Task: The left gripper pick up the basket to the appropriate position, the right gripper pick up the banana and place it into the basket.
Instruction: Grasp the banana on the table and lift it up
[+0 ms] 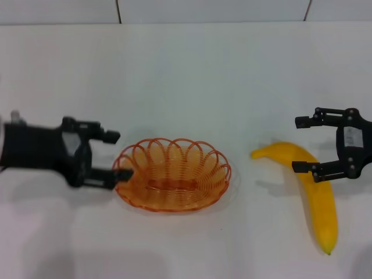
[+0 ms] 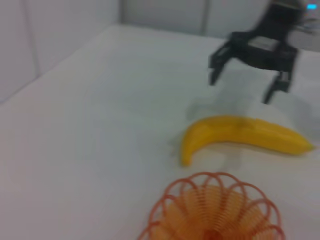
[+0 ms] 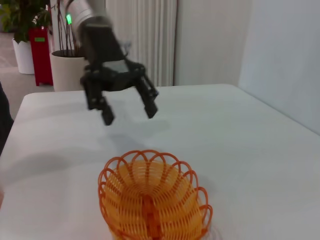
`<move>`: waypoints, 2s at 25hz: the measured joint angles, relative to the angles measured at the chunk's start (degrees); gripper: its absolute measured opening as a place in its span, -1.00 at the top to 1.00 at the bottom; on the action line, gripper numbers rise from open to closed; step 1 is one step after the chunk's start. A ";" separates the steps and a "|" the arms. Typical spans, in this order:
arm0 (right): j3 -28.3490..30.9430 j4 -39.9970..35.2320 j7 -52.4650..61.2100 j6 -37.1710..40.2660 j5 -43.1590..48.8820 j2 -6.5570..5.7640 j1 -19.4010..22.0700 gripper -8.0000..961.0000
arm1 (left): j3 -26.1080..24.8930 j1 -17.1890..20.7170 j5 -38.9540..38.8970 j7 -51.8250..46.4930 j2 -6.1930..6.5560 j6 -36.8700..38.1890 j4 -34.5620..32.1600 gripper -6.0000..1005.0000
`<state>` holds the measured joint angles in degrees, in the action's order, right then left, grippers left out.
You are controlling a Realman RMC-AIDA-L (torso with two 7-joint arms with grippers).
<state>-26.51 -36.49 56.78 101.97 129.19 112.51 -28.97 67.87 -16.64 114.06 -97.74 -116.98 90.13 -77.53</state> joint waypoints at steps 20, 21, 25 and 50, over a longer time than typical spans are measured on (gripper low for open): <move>0.46 -3.98 5.38 0.25 0.92 -0.26 1.68 -0.85 | -18.58 1.68 -7.04 31.32 0.39 3.04 34.23 -0.58; 0.30 -6.09 8.11 0.58 1.18 -0.08 1.68 -0.85 | -18.81 1.59 -7.10 31.35 0.39 3.04 34.24 -0.58; 0.11 -16.52 20.51 2.49 2.95 0.66 1.20 -0.85 | -19.34 1.23 -7.15 31.42 0.42 3.04 34.31 -0.58; -28.53 -36.00 56.15 -4.95 10.06 4.26 3.81 -0.85 | -24.10 -0.59 -7.83 33.34 0.44 2.94 37.52 -0.59</move>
<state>-55.04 -72.49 112.93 97.02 139.25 116.77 -25.16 43.77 -17.23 106.23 -64.39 -116.54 93.07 -40.01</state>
